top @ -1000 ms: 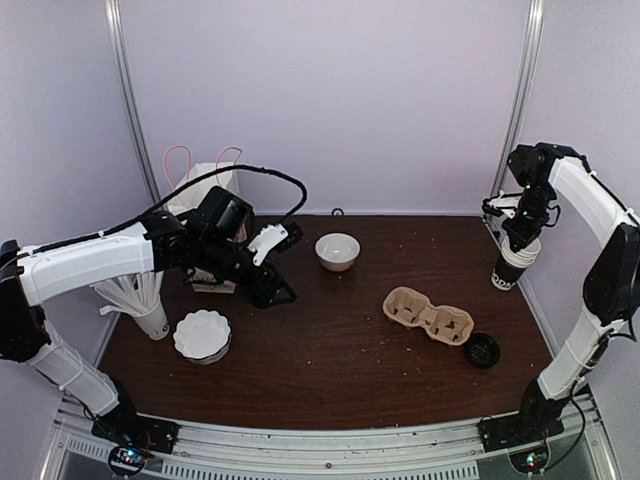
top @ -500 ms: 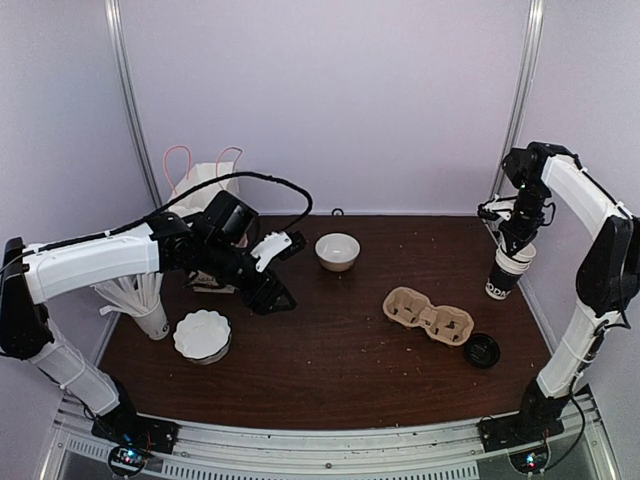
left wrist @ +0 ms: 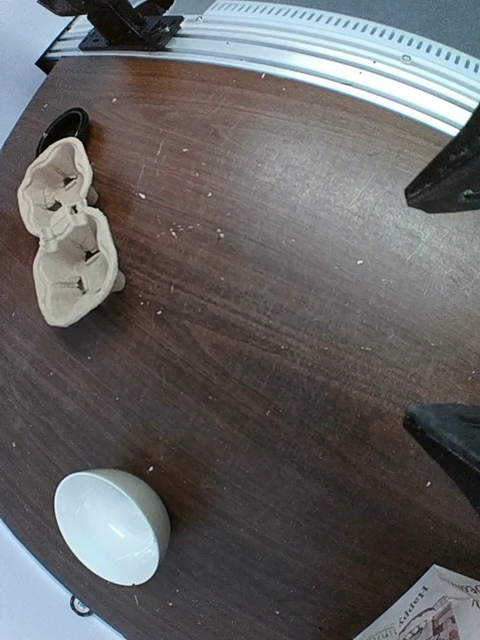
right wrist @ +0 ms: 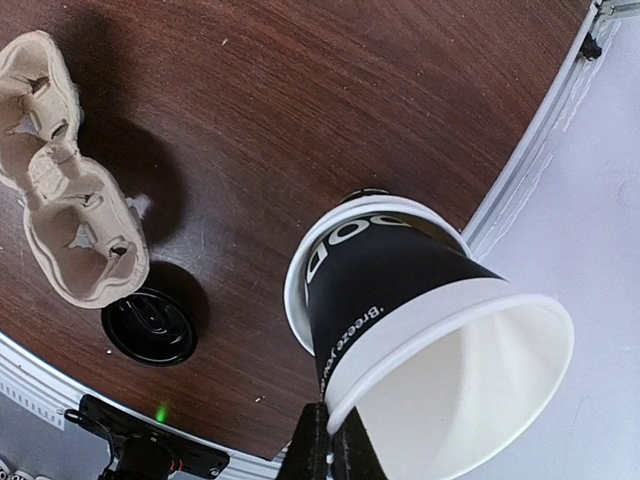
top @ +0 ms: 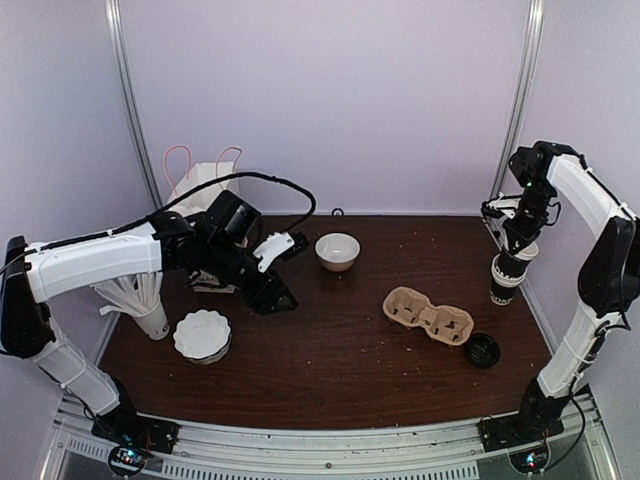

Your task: Pack the takeout coffee

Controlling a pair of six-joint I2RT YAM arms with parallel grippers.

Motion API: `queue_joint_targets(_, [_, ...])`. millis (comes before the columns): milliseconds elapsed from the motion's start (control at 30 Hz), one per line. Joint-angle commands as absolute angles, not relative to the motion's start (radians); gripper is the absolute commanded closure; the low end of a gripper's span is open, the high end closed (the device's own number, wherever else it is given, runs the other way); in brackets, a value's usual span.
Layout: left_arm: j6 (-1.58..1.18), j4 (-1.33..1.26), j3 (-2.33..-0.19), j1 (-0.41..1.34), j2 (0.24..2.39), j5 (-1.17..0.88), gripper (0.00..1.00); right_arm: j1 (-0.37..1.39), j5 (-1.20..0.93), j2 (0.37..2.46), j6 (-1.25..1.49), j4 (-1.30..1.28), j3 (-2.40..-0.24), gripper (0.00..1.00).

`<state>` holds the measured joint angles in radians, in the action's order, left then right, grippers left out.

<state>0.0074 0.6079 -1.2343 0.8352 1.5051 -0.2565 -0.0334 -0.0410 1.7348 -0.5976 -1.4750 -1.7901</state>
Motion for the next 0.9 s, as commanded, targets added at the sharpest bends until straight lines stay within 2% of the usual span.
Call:
queue_joint_targets(0, [0.025, 0.605, -1.260, 0.842, 1.515, -0.245, 0.31, -0.033, -0.010, 1.685, -0.605, -1.497, -1.824, 1.00])
queue_joint_targets(367, [0.040, 0.604, -1.277, 0.842, 1.549, -0.223, 0.31, -0.032, 0.123, 1.504, -0.650, -1.470, -1.777, 1.00])
queue_joint_targets(467, [0.060, 0.656, -1.346, 0.842, 1.556, -0.205, 0.31, -0.032, 0.206, 1.465, -0.669, -1.444, -1.744, 1.00])
queue_joint_targets(533, [0.077, 0.679, -1.380, 0.842, 1.546, -0.187, 0.31, -0.031, 0.169, 1.444, -0.678, -1.457, -1.756, 1.00])
queue_joint_targets(733, [0.124, 0.656, -1.426, 0.842, 1.539, -0.073, 0.29, 0.074, -0.156, 1.390, -0.719, -1.491, -1.812, 1.00])
queue_joint_targets(867, [0.115, 0.592, -1.410, 0.842, 1.536, 0.001, 0.28, 0.272, -0.074, 1.319, -0.754, -1.349, -1.617, 1.00])
